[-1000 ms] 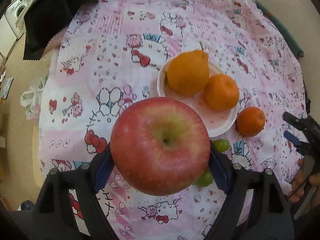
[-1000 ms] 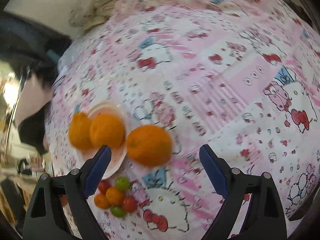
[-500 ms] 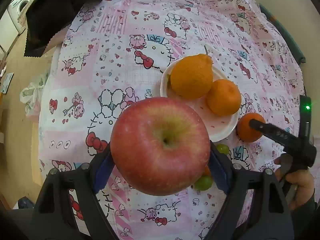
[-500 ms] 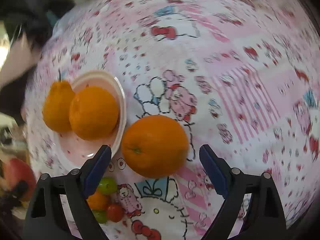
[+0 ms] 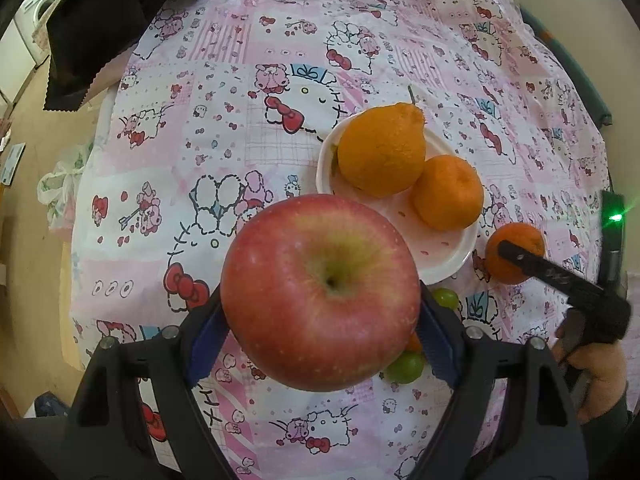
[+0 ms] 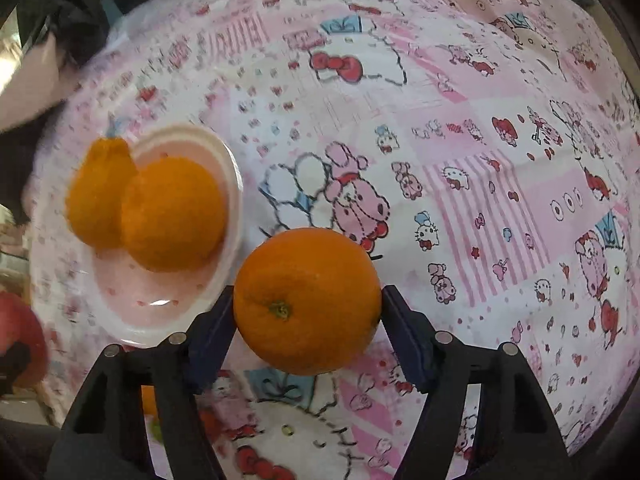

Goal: Organize fruits
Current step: 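Grasp the small orange with the right tool while the left tool lifts the apple, then place the small orange on the plate with the right tool while the left tool holds the apple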

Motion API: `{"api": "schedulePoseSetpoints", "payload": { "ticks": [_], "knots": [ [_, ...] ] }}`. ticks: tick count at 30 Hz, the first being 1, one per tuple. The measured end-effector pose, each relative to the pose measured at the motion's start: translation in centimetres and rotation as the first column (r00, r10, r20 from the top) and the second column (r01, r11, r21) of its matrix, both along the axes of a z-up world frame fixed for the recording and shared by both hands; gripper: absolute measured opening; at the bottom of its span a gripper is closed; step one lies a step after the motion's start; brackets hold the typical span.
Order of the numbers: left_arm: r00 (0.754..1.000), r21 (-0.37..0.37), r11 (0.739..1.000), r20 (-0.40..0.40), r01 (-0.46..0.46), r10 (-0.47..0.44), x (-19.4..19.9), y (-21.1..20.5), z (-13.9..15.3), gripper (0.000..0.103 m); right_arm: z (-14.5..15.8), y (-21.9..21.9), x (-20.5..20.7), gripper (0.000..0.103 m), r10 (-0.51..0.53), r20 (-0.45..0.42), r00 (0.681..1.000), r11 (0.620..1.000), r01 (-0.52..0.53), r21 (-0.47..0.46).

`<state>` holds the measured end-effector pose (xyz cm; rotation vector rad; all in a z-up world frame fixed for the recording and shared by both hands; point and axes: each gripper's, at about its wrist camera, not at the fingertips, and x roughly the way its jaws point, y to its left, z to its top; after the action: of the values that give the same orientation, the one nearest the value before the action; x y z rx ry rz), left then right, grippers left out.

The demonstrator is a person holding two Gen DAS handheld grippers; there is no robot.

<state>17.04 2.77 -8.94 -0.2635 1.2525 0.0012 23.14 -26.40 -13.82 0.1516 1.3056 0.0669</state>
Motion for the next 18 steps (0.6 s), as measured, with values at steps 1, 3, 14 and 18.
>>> {"api": "schedulePoseSetpoints", "payload": {
  "ticks": [1,3,14,18],
  "knots": [
    [1.0,0.003,1.0,0.002,0.001,-0.001,0.0,0.0,0.1,0.081,0.8,-0.1,-0.3,0.073,-0.002,0.017,1.0,0.999,0.002,0.034],
    [1.0,0.0,1.0,0.0,-0.007,0.007,0.0,0.2,0.1,0.081,2.3,0.4,-0.8,0.073,0.011,0.058,0.998,0.998,-0.015,0.06],
    [1.0,-0.01,1.0,-0.007,-0.018,0.018,-0.1,0.6,0.0,0.081,2.2,7.2,-1.3,0.073,0.207,0.025,0.978,0.941,-0.206,0.267],
    [1.0,-0.003,1.0,-0.016,-0.023,0.023,-0.1,0.6,-0.3,0.081,0.8,8.4,0.3,0.073,0.249,-0.029,0.968,0.922,-0.228,0.314]
  ]
}}
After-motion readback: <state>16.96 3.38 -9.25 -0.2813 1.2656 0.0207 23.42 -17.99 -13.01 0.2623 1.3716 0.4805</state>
